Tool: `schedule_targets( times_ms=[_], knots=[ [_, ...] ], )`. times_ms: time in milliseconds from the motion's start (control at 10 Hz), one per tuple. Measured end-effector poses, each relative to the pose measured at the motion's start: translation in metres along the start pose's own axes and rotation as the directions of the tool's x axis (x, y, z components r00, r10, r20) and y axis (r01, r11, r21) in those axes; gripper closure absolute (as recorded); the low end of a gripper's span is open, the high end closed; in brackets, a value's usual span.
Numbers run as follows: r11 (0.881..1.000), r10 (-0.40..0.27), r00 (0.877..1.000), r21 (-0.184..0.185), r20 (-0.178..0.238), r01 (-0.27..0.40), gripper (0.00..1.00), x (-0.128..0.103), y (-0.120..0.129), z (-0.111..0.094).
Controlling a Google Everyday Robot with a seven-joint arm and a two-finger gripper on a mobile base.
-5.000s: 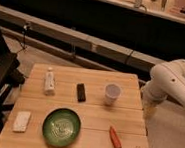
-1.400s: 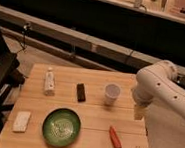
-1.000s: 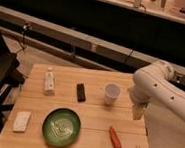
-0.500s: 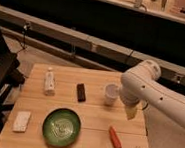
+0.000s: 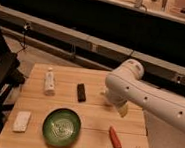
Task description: Pick up the ceramic bowl
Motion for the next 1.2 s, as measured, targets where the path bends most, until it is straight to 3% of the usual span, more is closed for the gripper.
schedule_targets(
  times_ms=[300, 400, 700, 900, 1100, 1200],
  knots=[
    [0.995, -0.104, 0.995, 0.006, 0.009, 0.104, 0.20, -0.012, -0.009, 0.004],
    [0.987, -0.162, 0.987, 0.016, 0.010, 0.162, 0.20, -0.018, -0.015, 0.004],
    [0.971, -0.237, 0.971, 0.028, 0.022, 0.236, 0.20, -0.026, -0.021, 0.006],
    [0.957, -0.290, 0.956, 0.035, 0.034, 0.289, 0.20, -0.033, -0.026, 0.009],
    [0.924, -0.382, 0.923, 0.043, 0.041, 0.380, 0.20, -0.044, -0.035, 0.012],
    [0.916, -0.401, 0.915, 0.046, 0.044, 0.399, 0.20, -0.046, -0.036, 0.013]
  ],
)
